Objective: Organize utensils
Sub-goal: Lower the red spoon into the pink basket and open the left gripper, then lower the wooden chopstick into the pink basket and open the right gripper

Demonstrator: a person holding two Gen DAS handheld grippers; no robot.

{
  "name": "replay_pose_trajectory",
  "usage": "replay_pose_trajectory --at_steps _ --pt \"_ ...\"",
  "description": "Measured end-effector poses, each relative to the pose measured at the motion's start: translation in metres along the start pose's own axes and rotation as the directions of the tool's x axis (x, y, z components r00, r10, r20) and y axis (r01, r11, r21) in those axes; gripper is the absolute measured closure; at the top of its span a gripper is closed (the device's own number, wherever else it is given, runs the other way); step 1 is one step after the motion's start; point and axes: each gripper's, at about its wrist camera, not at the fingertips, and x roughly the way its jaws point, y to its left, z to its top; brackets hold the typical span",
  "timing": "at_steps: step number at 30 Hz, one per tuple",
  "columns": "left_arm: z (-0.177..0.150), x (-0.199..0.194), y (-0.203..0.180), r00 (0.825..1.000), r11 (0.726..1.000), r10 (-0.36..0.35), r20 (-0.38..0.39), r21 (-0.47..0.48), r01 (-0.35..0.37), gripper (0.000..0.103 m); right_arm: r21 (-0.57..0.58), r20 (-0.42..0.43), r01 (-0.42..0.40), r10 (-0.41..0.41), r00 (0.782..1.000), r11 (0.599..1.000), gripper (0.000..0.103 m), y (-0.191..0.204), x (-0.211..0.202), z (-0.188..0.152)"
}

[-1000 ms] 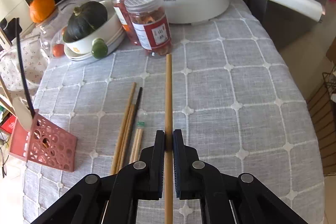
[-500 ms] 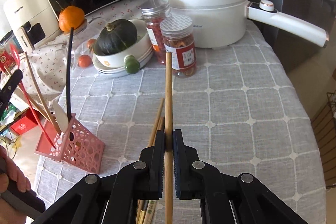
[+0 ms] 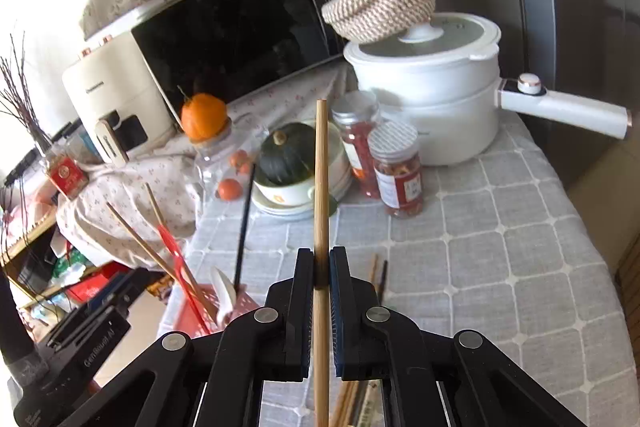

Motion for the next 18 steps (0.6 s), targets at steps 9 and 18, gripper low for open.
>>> replay_pose_trajectory --at_steps 9,18 --pt "-0.013 -0.001 0.022 0.971 0.997 0.072 -0.229 -0.003 -0.075 0.037 -0.030 0.162 -0.087 0.091 0.983 0.996 0.097 0.045 -0.004 0.010" --pt "-0.022 0.017 0.036 0.945 0.998 0.057 -0.323 0.009 -0.057 0.037 -0.059 0.288 -0.082 0.096 0.953 0.995 0.097 0.080 0.014 0.014"
